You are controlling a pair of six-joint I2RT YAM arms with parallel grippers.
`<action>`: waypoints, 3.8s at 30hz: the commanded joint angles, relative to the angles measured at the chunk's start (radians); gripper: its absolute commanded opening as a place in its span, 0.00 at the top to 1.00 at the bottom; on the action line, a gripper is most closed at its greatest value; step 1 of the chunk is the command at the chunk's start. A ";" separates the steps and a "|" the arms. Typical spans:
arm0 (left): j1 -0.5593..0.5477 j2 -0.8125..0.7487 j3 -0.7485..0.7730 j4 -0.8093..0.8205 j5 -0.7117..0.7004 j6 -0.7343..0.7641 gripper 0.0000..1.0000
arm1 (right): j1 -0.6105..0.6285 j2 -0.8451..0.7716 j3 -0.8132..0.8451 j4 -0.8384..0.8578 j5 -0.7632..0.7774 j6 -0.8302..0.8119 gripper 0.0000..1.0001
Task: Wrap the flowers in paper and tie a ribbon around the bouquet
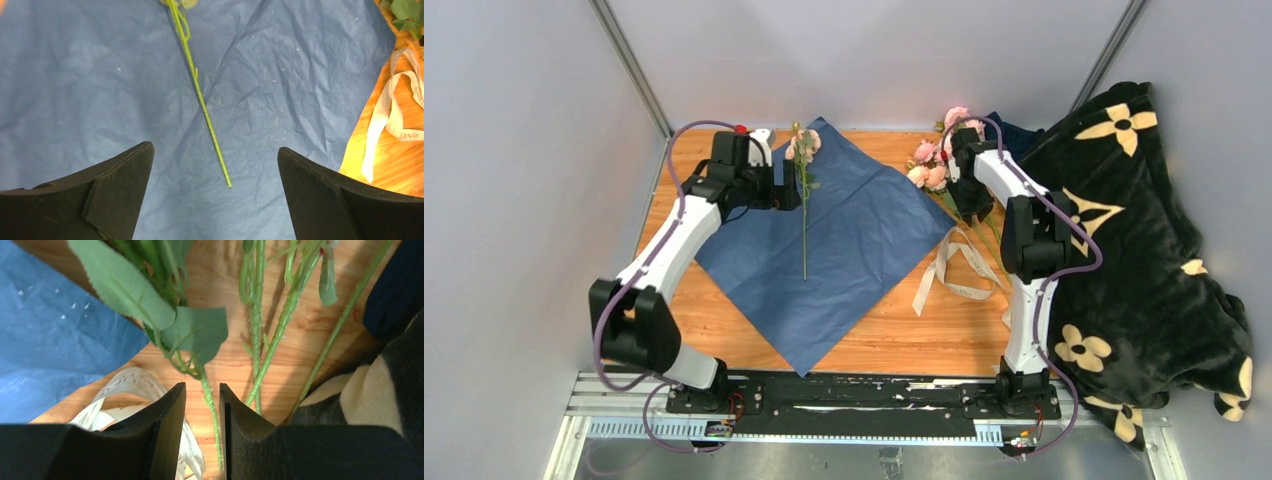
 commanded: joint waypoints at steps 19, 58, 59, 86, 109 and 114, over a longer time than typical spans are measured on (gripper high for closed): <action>-0.004 -0.157 -0.019 -0.088 -0.091 0.213 0.00 | -0.097 0.103 0.033 0.008 -0.299 -0.155 0.64; -0.004 -0.162 -0.045 -0.066 -0.103 0.241 0.00 | -0.058 0.167 0.113 0.057 -0.434 -0.158 0.56; -0.004 -0.163 -0.046 -0.064 -0.104 0.240 0.00 | -0.054 0.173 0.116 0.054 -0.432 -0.160 0.56; -0.004 -0.161 -0.046 -0.068 -0.105 0.253 0.00 | 0.006 0.097 0.161 0.109 -0.435 -0.084 0.43; -0.004 -0.178 -0.036 -0.077 -0.105 0.285 0.00 | -0.020 0.010 0.455 0.019 0.090 -0.118 1.00; -0.003 -0.178 -0.015 -0.102 -0.093 0.322 0.00 | -0.009 -0.306 0.323 0.268 0.255 -0.082 1.00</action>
